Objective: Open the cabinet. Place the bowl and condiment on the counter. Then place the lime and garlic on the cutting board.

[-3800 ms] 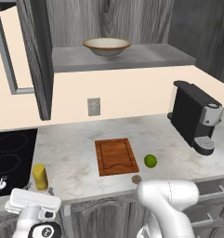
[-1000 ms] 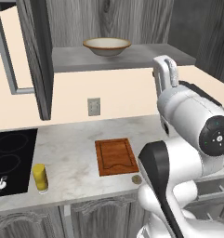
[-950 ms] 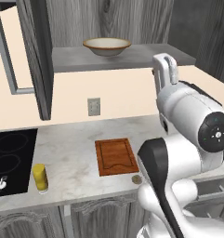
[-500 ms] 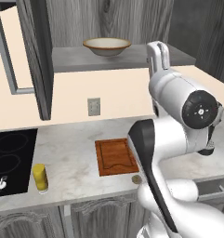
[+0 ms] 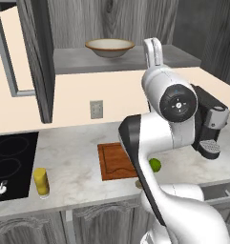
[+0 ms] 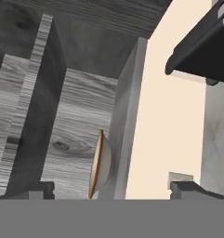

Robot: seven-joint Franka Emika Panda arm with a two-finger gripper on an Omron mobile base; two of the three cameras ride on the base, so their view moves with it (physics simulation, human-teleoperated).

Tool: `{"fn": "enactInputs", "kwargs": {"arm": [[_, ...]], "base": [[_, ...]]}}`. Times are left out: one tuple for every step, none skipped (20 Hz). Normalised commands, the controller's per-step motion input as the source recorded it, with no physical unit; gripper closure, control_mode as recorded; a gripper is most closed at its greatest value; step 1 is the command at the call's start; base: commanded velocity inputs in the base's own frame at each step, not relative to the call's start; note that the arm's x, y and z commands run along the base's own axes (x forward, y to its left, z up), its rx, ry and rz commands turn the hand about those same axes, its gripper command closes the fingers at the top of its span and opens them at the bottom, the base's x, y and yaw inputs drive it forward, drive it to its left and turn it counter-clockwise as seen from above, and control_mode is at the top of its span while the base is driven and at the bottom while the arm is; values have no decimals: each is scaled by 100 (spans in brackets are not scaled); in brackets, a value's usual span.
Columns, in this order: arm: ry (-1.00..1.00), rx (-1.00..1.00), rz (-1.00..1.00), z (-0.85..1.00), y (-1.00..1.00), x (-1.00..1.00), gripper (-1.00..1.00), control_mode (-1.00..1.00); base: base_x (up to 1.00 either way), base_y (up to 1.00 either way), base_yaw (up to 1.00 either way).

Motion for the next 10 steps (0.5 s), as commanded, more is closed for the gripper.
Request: {"fn": "enactInputs", "kwargs": {"arm": [[0,0,-3,19,0,33,-100,-100],[0,0,-2,21,0,34,-100,-100],[0,0,-2,17,0,35,-100,-100],[0,0,-2,12,0,33,-100,-100],[0,0,-2,10,0,31,-100,-100],[1,0,-1,3,0,32,-100,-100],[1,0,0,0,0,32,-100,-100],[2,0,0,0,0,31,-100,-100],[2,0,0,0,0,29,-100,-100],[1,0,0,0,0,27,-100,-100]], "base": [[0,0,0],[0,0,0],[0,0,0],[0,0,0],[0,0,0],[0,0,0],[0,0,0],[0,0,0],[0,0,0],[0,0,0]]}}
